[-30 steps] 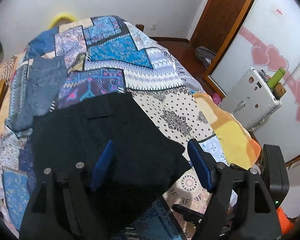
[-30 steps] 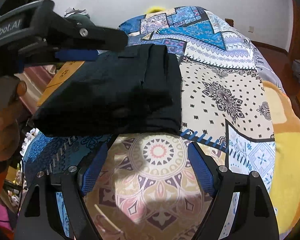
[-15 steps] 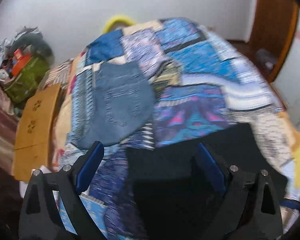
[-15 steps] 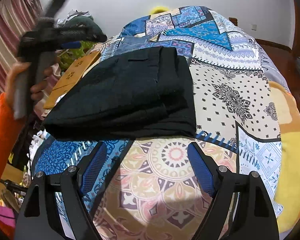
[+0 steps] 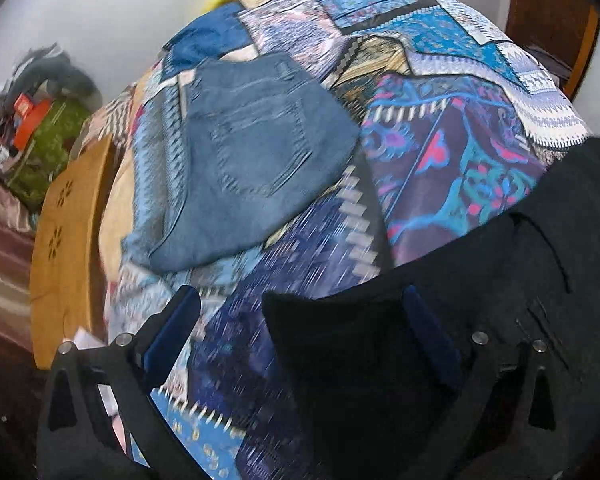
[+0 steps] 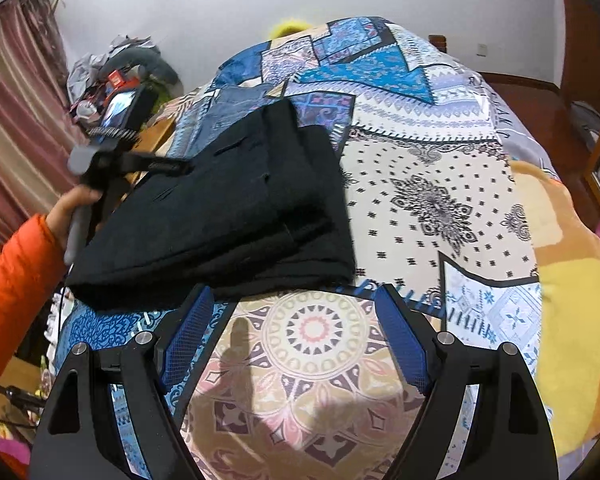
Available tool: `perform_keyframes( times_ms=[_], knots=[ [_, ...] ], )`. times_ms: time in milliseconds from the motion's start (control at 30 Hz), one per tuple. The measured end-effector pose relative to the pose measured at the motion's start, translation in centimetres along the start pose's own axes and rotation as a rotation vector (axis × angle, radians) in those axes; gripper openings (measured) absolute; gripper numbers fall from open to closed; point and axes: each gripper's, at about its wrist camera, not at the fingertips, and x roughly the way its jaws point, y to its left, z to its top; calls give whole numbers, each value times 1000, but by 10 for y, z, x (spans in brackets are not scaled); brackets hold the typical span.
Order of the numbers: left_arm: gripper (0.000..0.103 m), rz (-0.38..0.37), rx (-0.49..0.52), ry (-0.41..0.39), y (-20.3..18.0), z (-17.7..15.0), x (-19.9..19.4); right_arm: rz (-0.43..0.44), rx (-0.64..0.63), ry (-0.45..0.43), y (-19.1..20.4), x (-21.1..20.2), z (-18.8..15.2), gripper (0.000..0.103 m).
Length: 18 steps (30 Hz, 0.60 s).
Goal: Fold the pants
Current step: 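Release the folded black pants and smooth them flat with both grippers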
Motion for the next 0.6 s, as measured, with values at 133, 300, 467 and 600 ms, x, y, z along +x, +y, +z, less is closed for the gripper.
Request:
perform_keyframes(
  times_ms=[133,300,467,600],
  knots=[
    [103,-24,-73,45,23,-31,-14,-5,-7,-27,1,-10,2,80],
    [103,-40,-123,90,43,-74,-33,-6,-30,-70,9,-24,8,80],
    [103,-38,-129,80,40,-109,-63,8,-57,-105,21,-34,13,80],
    [102,-67,-102,56,28,-124,-87,27,-72,-110,30,-34,14,80]
  ],
)
